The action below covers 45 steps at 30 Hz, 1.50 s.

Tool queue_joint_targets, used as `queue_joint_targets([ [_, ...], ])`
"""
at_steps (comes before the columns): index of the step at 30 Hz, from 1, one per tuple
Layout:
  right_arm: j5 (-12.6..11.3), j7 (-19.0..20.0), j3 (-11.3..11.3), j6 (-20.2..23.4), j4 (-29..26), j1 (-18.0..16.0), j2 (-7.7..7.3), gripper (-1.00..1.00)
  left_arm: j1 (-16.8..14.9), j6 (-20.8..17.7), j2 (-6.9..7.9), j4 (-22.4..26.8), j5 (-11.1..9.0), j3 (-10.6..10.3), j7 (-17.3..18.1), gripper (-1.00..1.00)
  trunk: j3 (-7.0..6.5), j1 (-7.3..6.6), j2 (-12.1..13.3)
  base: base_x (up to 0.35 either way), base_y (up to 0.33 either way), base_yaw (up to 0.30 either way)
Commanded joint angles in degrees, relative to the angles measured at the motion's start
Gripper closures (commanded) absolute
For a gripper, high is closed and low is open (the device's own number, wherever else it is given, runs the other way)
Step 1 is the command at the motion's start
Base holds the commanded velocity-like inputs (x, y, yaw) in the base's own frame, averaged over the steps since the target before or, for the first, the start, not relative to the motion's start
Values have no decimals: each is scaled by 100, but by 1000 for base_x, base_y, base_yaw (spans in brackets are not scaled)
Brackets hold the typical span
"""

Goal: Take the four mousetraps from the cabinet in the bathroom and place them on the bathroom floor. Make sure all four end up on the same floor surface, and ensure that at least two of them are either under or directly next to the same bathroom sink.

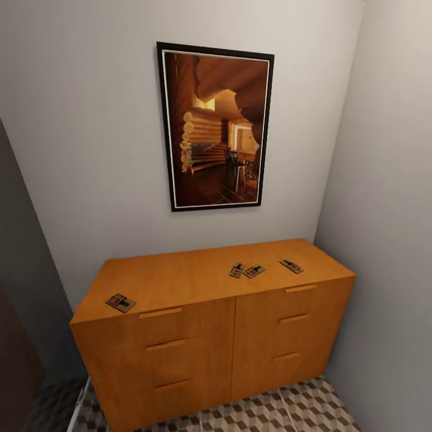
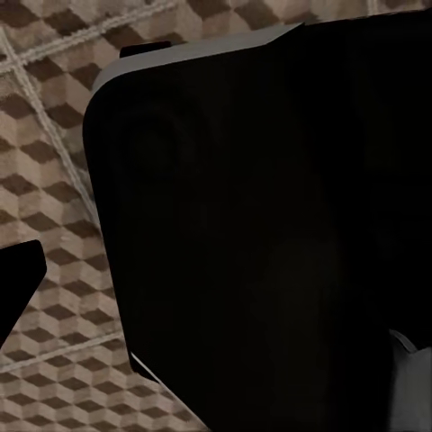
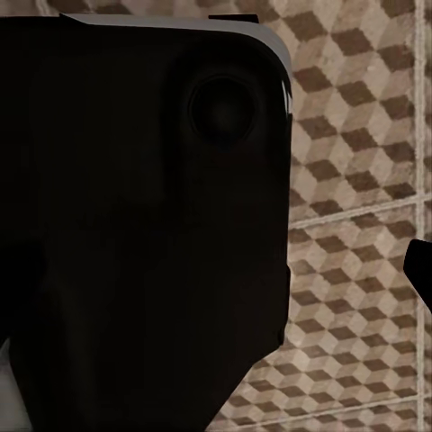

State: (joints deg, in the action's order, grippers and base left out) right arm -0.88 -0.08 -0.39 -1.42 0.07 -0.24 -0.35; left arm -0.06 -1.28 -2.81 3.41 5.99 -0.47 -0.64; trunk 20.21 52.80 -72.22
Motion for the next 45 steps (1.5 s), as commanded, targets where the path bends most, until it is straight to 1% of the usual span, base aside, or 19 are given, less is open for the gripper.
queue_joint_targets([
  [1, -9, -1, -4, -15, 2, -2, 0, -100, -1, -13, -2, 9, 60, 0, -7, -100, 6, 0, -3, 0, 0, 0],
  [3, -9, -1, -2, -15, 2, -2, 0, -100, 2, -11, -5, 9, 60, 2, -7, -100, 6, 0, -3, 0, 0, 0],
  [45, -10, -1, -5, -15, 2, -2, -2, -100, -2, -22, -1, 11, 60, -5, -8, -100, -748, -923, 1681, 0, 0, 0],
])
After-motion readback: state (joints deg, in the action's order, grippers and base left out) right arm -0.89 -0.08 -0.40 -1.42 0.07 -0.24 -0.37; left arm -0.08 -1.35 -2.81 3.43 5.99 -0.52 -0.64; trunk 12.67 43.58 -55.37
